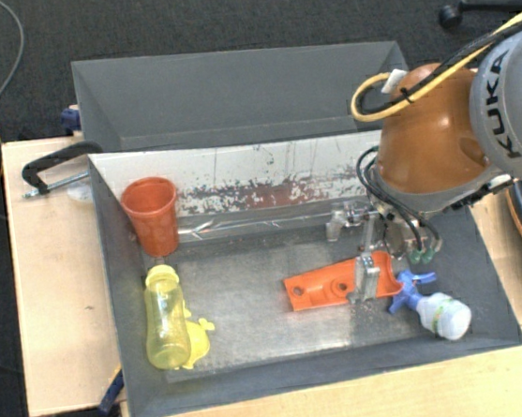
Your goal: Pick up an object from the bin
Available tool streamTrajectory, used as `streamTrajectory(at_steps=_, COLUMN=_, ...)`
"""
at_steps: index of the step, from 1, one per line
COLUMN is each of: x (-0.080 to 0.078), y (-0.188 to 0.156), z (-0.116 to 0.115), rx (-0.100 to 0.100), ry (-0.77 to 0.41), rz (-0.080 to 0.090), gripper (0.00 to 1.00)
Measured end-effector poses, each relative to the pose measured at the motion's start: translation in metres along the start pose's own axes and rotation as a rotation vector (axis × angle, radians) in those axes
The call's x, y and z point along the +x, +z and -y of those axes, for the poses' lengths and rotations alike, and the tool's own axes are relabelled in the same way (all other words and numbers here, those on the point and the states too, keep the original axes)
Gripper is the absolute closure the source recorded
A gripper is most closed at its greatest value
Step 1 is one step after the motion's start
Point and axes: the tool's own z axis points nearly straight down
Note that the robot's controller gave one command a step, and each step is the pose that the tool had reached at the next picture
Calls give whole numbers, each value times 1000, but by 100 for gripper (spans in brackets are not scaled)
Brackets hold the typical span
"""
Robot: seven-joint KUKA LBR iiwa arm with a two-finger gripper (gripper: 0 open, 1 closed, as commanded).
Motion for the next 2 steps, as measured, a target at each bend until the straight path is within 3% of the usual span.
streamTrajectory(at_steps=1, x=-2, y=-5, z=0, rx=0, ry=0, rz=9, gripper=0)
streamTrajectory(at_steps=2, x=-12, y=52, z=1, rx=-1, ry=25, rz=10, gripper=0)
